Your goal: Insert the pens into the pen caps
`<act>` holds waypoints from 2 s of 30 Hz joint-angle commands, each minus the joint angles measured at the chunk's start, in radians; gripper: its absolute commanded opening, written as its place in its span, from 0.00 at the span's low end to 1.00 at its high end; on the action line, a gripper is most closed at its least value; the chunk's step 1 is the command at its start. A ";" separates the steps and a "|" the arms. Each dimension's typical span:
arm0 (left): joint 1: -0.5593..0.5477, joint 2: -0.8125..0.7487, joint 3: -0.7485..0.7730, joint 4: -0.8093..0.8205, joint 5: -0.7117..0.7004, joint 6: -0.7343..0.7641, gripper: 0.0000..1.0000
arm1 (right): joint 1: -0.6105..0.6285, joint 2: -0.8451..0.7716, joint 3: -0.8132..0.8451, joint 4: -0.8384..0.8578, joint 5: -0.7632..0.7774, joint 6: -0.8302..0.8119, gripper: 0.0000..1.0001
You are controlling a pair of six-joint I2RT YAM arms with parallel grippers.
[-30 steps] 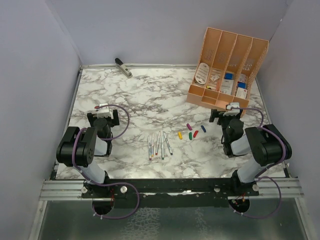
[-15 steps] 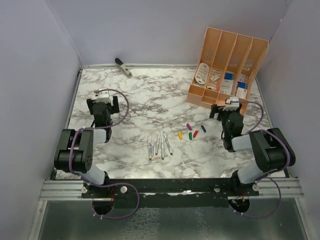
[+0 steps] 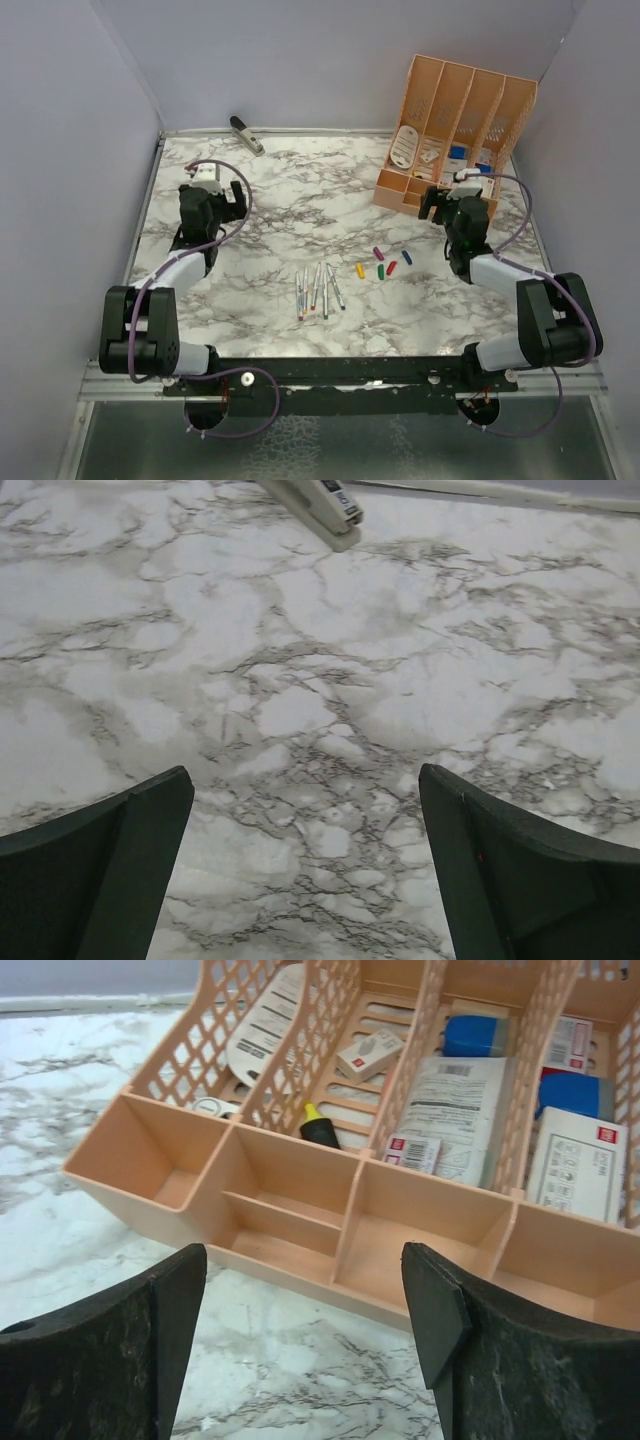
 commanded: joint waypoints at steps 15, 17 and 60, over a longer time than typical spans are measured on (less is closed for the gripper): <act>-0.271 0.117 0.215 -0.431 0.085 -0.040 0.99 | 0.121 -0.125 0.087 -0.211 -0.174 0.087 0.74; -0.301 0.102 0.210 -0.447 0.106 -0.066 0.99 | 0.122 -0.153 0.072 -0.183 -0.186 0.095 0.75; -0.598 0.062 0.398 -1.269 -0.030 -0.426 0.72 | 0.121 -0.137 0.121 -0.265 -0.223 0.246 0.89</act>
